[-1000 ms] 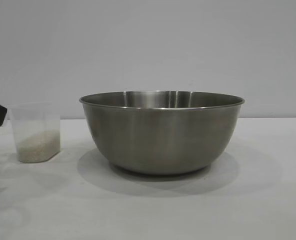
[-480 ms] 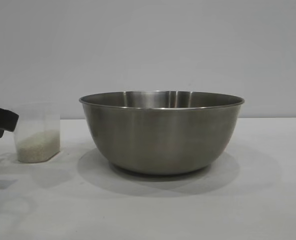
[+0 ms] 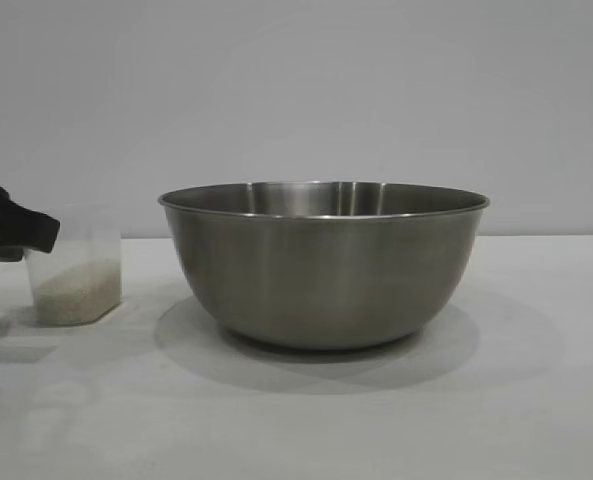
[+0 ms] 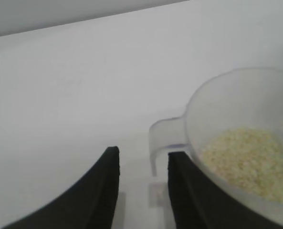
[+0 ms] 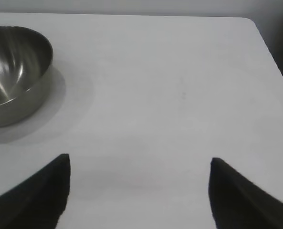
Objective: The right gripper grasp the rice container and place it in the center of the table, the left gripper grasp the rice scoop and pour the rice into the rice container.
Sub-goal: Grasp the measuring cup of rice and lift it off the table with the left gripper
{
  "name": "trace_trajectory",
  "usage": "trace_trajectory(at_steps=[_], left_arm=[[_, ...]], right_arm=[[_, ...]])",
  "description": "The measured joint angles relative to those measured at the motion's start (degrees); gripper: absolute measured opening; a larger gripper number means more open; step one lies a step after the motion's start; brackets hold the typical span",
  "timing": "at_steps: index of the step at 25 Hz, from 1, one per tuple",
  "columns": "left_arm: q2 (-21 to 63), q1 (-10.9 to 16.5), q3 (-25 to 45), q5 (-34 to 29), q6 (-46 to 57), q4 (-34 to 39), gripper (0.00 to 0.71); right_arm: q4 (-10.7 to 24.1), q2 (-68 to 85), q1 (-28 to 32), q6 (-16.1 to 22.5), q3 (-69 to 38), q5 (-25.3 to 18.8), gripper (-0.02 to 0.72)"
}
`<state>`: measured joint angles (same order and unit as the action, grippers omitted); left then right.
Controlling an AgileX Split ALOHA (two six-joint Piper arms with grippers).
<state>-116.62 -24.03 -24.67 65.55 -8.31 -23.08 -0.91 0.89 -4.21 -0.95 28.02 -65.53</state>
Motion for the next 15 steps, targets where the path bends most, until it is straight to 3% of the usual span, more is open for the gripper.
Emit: trace_trajectory(at_steps=[15], left_arm=[[-1.7, 0.0, -4.4, 0.0, -3.9, 1.9, 0.225]], right_arm=[[0.0, 0.0, 0.0, 0.0, 0.0, 0.0, 0.537]])
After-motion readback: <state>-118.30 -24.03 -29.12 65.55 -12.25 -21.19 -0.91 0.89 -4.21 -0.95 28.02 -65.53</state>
